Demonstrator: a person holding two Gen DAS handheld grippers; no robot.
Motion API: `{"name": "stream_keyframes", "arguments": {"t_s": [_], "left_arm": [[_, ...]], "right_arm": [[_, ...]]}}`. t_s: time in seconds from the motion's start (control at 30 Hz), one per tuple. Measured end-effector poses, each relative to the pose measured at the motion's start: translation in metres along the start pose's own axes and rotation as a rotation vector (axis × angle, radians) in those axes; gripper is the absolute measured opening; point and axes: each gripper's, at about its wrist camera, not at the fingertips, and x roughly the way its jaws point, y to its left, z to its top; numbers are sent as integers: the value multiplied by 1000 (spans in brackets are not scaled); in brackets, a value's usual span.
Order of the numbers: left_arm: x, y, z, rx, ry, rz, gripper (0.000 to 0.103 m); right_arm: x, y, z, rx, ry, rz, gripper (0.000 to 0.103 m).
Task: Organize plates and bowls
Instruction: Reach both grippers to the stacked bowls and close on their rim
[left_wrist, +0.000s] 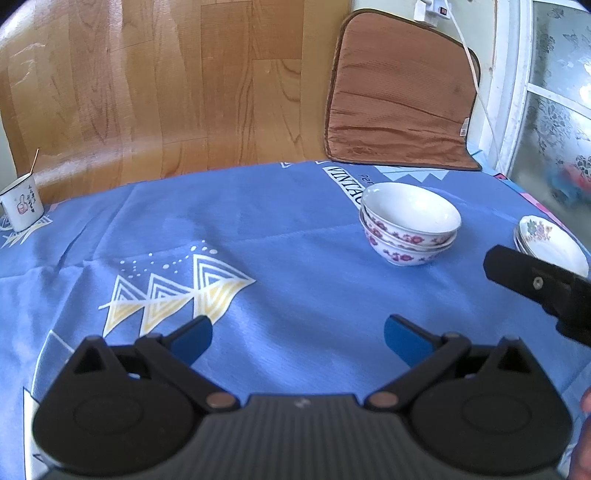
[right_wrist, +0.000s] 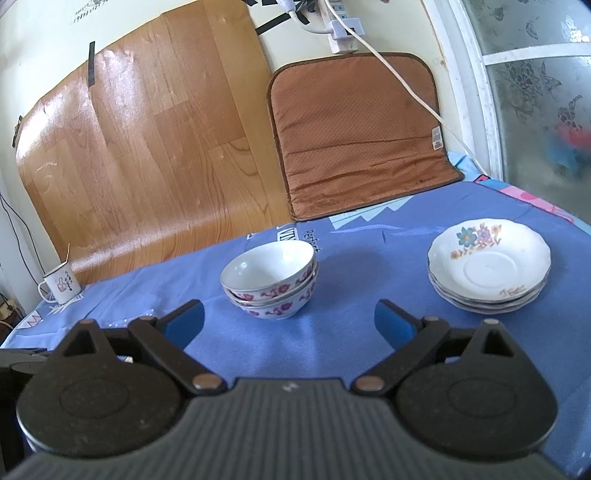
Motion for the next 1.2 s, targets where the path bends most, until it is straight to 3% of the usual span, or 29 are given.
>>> {"name": "stream_keyframes", "arguments": {"t_s": [0.7,0.87,0.97,1.1,1.2], "left_arm": [[-3,-7,-1,18,-7,-2,103],[-2,-2,10,13,-19,-7,103],[5,11,30,-52,11,-58,103],[28,32,54,-179,102,-193,103],[49,41,65,-278,156,-250,103]], "right_arm": [[-8,-2,-1,5,-20,-11,97],[-3,-9,10,-1,-22,6,84],[6,-22,34,30,14,41,69],[27,-41,72,61,96,91,67],[51,-52,89,66,191,119,67]]}}
